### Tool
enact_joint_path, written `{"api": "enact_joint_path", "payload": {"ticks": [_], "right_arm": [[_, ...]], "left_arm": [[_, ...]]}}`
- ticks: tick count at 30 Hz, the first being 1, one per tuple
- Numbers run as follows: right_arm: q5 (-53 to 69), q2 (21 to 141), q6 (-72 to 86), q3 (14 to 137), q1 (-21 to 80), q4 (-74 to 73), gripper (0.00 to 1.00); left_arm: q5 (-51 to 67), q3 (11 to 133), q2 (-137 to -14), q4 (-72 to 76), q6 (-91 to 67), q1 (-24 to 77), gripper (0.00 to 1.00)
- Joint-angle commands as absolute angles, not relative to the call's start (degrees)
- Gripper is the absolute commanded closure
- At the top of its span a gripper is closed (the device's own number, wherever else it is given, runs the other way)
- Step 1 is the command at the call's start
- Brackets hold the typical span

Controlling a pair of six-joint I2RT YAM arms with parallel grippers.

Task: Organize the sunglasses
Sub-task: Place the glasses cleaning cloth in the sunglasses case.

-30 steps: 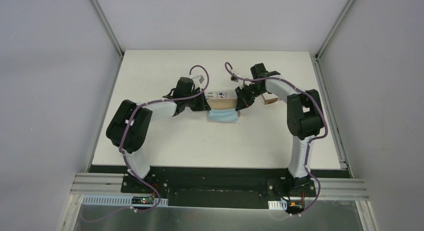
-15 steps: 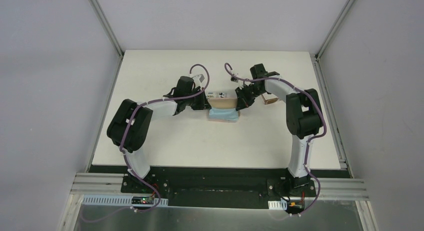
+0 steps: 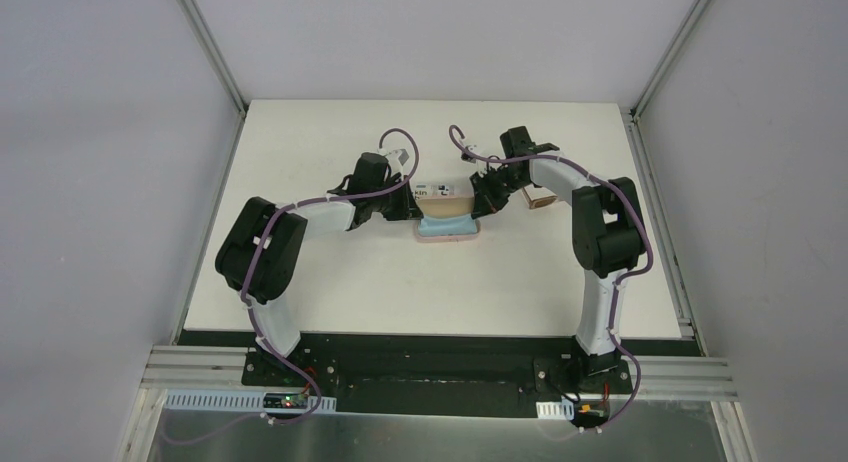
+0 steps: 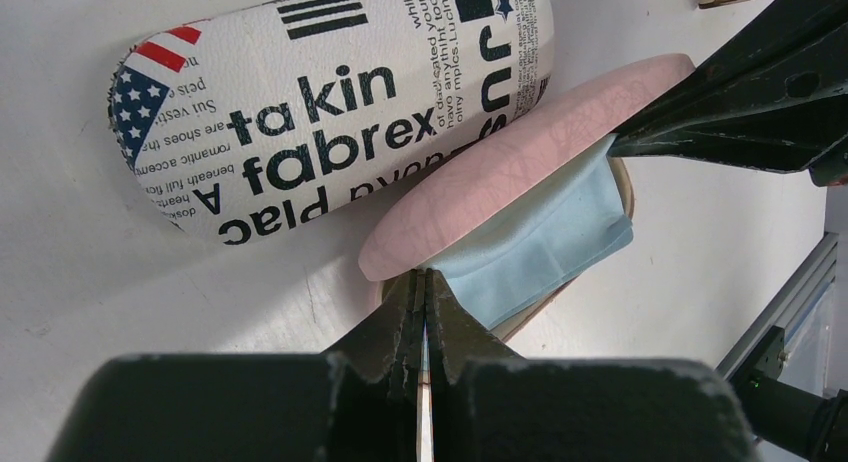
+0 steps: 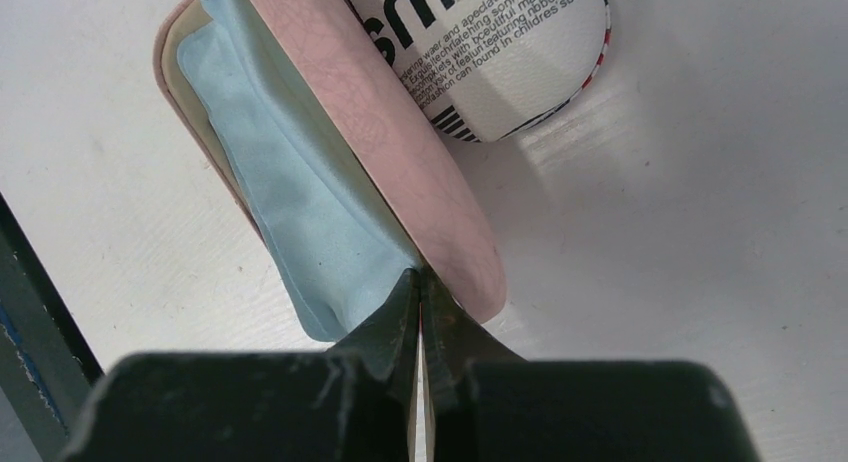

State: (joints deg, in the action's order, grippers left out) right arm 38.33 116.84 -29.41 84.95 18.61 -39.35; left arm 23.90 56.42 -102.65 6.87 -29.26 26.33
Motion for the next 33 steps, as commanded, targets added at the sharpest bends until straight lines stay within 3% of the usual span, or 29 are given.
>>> {"api": "enact_joint_path", "payload": {"ticks": [1, 10, 16, 23, 33], "right_arm": [[38.32, 116.94, -28.86, 85.17, 18.46, -37.28, 1.00], [38.32, 117.09, -28.92, 84.99, 18.72, -37.12, 1.00], [38.57, 116.31, -28.33, 84.84, 18.81, -37.14, 0.92], [39.00, 113.46, -27.71, 84.22, 18.81, -37.23, 0.85], [39.11, 111.21, -27.10, 83.74, 18.75, -37.27, 0.81]], "left_arm": [[22.94, 58.17, -102.66, 8.66, -29.68, 26.98, 1.00], [22.79, 57.99, -102.00, 7.81, -29.79, 26.98, 1.00], [22.73, 58.16, -101.51, 7.08, -29.97, 26.98, 1.00], [22.93, 58.08, -99.99, 6.14, -29.97, 26.98, 0.88], [21.11, 56.66, -96.51, 5.78, -30.05, 26.98, 0.80]]}}
